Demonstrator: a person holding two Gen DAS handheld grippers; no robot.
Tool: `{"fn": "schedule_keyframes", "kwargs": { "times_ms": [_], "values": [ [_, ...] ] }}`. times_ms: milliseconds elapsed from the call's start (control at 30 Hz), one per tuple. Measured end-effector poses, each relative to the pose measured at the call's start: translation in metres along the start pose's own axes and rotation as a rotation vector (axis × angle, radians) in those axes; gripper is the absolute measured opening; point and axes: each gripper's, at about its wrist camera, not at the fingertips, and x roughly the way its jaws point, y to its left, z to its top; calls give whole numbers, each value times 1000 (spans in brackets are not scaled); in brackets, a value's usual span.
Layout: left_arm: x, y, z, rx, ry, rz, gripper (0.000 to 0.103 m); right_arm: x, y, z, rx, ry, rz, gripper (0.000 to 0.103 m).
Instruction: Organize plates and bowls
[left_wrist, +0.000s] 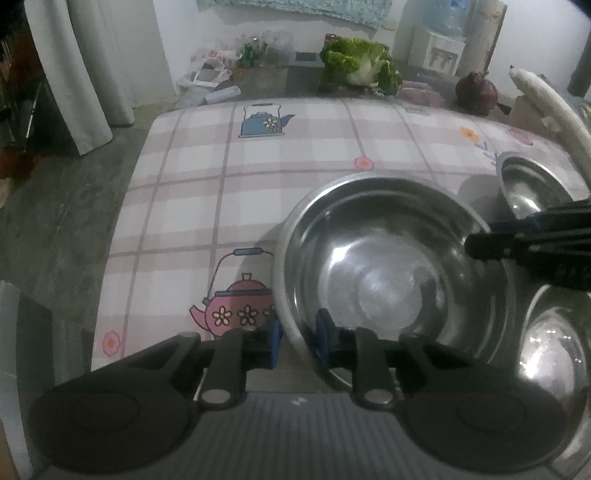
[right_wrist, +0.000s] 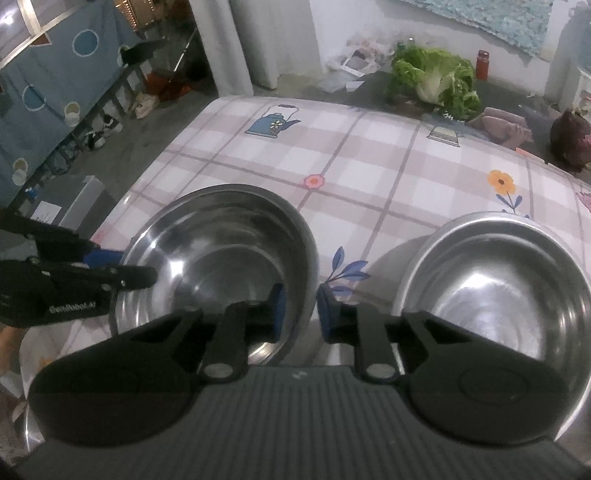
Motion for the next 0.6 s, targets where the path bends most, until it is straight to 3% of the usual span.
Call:
{"fn": "schedule_keyframes", "kwargs": {
  "times_ms": [200, 600],
  "values": [
    [-2, 2, 1, -41, 19, -3, 22, -8, -1, 0, 21, -17, 6, 12],
    [-40, -8, 19, -63, -48, -14, 21, -41, -5, 8, 60, -71, -20, 12]
  ]
}}
